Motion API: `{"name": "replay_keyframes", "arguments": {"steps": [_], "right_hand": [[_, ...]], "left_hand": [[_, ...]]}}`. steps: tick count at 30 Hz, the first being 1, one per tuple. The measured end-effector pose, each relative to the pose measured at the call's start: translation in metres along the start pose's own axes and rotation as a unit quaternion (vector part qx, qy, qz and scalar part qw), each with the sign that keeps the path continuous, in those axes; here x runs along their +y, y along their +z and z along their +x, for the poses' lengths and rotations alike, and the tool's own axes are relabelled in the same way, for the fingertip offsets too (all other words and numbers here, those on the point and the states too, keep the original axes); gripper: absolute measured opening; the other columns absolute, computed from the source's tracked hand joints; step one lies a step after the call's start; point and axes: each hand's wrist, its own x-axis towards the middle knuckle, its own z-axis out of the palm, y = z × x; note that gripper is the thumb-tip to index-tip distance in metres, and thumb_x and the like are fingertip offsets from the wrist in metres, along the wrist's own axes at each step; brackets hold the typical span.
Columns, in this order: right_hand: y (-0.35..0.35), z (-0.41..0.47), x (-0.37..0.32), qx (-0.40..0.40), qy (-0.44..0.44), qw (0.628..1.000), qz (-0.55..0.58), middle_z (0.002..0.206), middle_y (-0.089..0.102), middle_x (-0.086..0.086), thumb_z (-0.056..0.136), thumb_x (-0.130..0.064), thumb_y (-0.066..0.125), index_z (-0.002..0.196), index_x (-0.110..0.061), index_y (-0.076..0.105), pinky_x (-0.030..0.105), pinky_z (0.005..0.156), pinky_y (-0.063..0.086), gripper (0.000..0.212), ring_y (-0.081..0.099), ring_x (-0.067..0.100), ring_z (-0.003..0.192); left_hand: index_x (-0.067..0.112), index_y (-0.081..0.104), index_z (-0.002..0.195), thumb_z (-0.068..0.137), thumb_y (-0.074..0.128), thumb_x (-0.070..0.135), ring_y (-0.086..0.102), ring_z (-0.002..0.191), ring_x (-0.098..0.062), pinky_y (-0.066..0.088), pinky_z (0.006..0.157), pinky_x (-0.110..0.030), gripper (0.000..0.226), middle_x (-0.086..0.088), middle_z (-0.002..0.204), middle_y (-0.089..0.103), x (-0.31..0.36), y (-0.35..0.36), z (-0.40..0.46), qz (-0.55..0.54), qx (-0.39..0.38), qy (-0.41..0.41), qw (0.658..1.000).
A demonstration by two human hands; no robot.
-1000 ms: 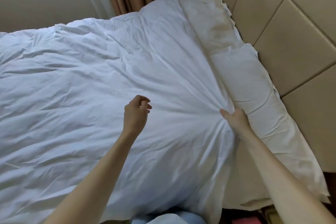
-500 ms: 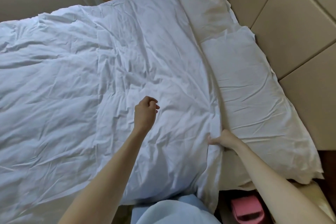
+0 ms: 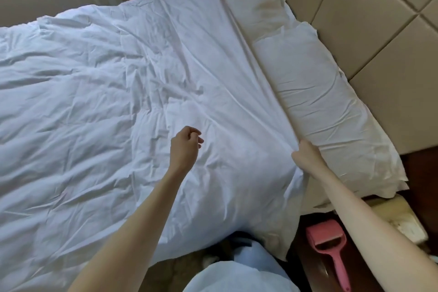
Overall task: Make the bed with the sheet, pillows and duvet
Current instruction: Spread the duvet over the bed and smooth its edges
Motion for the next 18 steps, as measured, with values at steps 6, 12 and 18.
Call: {"name": "replay_keyframes", "arguments": {"steps": [6,12,18], "right_hand": [[0.041,-0.025,0.015,-0.050,0.061,0.991,0.110,0.122,0.058,0.019,0.085,-0.018,0.061,0.124,0.004,0.054,0.027,0.077,0.040,0.045,0.057,0.031,0.110],[0.090,-0.062,0.037,-0.085,0.065,0.991,0.083,0.095,0.056,0.014,0.084,-0.008,0.059,0.109,0.003,0.055,0.029,0.059,0.038,0.028,0.055,0.027,0.085],[0.015,-0.051,0.047,0.083,0.006,0.996,0.012,0.104,0.062,0.028,0.090,-0.013,0.058,0.106,0.007,0.061,0.030,0.068,0.037,0.026,0.054,0.034,0.083]], "left_hand": [[0.011,0.063,0.091,0.093,0.038,0.006,0.064,0.073,-0.016,0.051,0.071,-0.028,0.026,-0.003,0.078,0.067,-0.017,-0.018,-0.030,-0.014,-0.009,0.015,1.000],[0.008,0.063,0.092,0.093,0.039,0.004,0.063,0.072,-0.016,0.047,0.065,-0.021,0.025,-0.005,0.079,0.067,-0.041,-0.039,-0.055,-0.017,0.004,0.008,1.000],[0.009,0.063,0.091,0.093,0.039,0.005,0.064,0.073,-0.018,0.050,0.071,-0.030,0.025,-0.004,0.077,0.067,-0.053,-0.048,-0.067,0.000,-0.003,0.015,1.000]]}}
